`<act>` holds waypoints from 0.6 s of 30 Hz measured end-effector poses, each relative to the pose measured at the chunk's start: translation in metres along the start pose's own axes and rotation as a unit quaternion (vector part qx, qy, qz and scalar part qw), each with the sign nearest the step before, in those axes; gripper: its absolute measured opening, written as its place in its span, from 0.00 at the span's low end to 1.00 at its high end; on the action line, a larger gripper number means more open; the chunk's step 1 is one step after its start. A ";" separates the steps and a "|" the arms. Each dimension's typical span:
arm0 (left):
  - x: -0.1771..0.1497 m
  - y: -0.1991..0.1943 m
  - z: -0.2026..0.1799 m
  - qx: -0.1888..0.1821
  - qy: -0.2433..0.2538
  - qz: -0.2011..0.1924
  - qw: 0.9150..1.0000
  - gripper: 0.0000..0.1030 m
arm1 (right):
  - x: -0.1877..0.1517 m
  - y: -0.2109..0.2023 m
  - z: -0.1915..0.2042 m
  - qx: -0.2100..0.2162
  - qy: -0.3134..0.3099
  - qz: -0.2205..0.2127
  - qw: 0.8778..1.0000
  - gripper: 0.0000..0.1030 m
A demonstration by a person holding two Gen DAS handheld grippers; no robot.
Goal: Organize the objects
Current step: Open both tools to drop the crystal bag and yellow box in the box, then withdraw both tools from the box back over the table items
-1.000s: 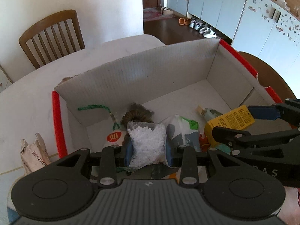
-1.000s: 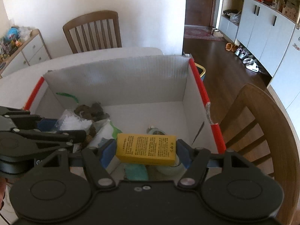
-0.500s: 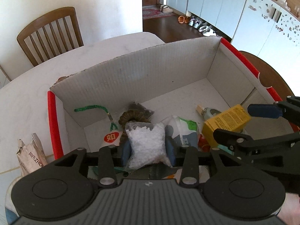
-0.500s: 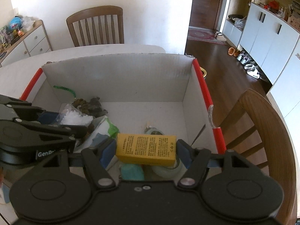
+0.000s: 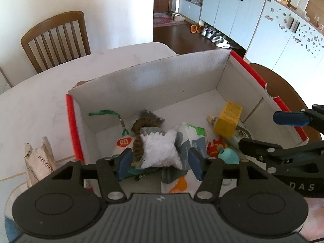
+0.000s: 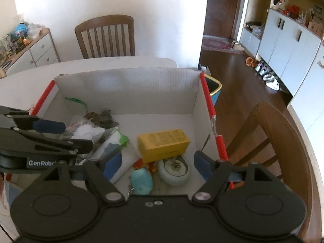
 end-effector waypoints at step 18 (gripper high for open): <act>-0.017 -0.069 0.024 -0.050 0.009 -0.057 0.997 0.58 | -0.003 -0.061 0.025 -0.002 0.016 -0.049 0.999 0.80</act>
Point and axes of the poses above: each gripper's, at about its wrist camera, not at the fingertips, and y roughly the way its jaws point, z to its left, x to its top, the point moved 2 cm from there along y, roughly the way its jaws point, and after that the axes turned 7 degrees about -y, right-handed, at the moved point
